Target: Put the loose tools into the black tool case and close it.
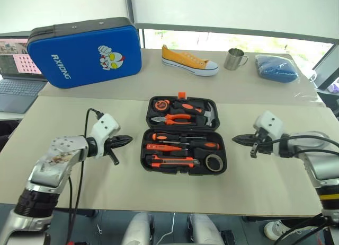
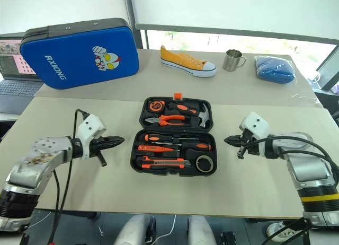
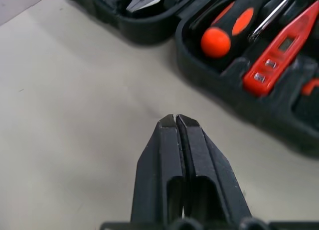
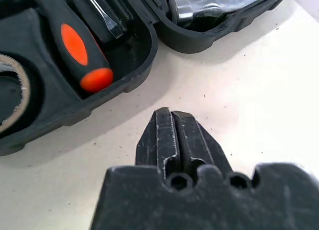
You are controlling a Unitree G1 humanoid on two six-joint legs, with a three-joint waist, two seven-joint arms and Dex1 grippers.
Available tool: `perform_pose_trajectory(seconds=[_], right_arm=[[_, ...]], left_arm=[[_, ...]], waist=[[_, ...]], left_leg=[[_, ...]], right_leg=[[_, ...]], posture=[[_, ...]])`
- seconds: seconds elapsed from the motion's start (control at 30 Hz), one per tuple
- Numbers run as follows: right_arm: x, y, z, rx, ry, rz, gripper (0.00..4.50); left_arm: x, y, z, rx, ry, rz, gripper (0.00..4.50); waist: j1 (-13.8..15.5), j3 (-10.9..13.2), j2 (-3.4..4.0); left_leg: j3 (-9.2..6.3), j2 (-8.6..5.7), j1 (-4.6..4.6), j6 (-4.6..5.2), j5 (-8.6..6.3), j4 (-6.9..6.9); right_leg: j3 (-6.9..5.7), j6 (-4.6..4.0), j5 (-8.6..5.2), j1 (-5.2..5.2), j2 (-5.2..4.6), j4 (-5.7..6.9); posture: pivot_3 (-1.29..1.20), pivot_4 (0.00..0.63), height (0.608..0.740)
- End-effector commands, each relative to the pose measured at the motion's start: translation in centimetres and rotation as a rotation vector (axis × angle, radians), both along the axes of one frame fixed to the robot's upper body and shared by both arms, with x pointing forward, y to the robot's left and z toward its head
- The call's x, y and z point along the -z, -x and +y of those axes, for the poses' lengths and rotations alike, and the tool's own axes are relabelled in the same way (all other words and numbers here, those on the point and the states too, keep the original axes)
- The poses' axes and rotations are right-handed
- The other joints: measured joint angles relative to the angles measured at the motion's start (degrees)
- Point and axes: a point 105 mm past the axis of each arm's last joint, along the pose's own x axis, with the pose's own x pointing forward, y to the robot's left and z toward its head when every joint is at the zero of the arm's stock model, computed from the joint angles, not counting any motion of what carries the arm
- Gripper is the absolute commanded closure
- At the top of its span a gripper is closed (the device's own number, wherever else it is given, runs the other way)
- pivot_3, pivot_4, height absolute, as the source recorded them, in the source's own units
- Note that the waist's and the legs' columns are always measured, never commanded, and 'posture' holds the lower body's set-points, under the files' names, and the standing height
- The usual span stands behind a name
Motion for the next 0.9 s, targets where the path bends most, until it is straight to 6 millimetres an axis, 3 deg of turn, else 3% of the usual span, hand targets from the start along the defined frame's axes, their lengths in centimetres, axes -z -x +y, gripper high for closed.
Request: perform_pose_trajectory(seconds=[0.03,0.2,0.43,0.57,0.7,0.87,0.9], right_arm=[[-0.9,-0.8,1.6,-0.058,0.014,-0.072,4.43],[-0.5,-1.1,3.3,-0.105,-0.006,-0.061,4.43],[-0.8,0.5,5.1,-0.213,-0.053,-0.043,4.43],[-0.8,2.0,5.7,-0.28,-0.068,-0.026,4.43],[-0.1,3.9,5.4,-0.326,-0.035,-0.002,4.43],[0.0,5.2,5.1,-0.333,-0.033,0.011,4.43],[0.4,6.2,5.0,-0.346,-0.032,0.035,4.43]], left_arm=[[0.3,-0.3,-1.0,0.013,-0.022,0.0,4.5],[0.9,0.0,-2.1,0.054,-0.033,0.023,4.5],[0.7,0.5,-3.4,0.116,-0.01,0.011,4.5],[0.6,2.2,-3.9,0.2,0.0,0.024,4.5],[1.2,5.2,-3.5,0.287,-0.001,0.092,4.5],[1.3,6.6,-3.2,0.312,-0.013,0.114,4.5],[1.7,7.5,-2.8,0.325,-0.04,0.13,4.5]], waist=[[-0.1,0.0,0.0],[0.0,0.0,0.0],[-0.2,0.0,0.01],[-0.1,0.0,0.01],[0.0,0.0,0.01],[0.1,0.0,0.01],[0.2,0.0,0.01]], left_leg=[[0.0,0.0,0.01,0.0,0.0,0.0],[-0.02,-0.01,-0.01,0.0,0.0,-0.01],[-0.02,0.01,0.01,0.0,0.0,-0.03],[-0.03,0.01,-0.02,0.0,0.0,-0.04],[-0.03,0.01,-0.01,0.0,-0.01,-0.19],[-0.03,0.0,0.0,-0.03,0.01,-0.23],[-0.03,0.0,0.02,-0.03,0.01,-0.23]], right_leg=[[0.01,0.0,0.0,0.0,0.01,0.01],[0.0,-0.01,0.0,-0.01,-0.01,0.01],[0.0,-0.02,0.01,-0.02,0.01,0.01],[0.0,-0.02,0.01,-0.04,0.0,0.0],[0.0,-0.02,0.01,-0.05,-0.04,-0.04],[-0.01,-0.02,0.0,-0.04,-0.06,-0.11],[-0.01,-0.02,0.0,-0.02,-0.06,-0.11]], posture=[[0.0,0.15,0.739],[0.0,0.15,0.739],[0.0,0.15,0.739],[0.0,0.15,0.739],[0.0,0.15,0.739],[0.0,0.15,0.739],[0.0,0.15,0.739]])
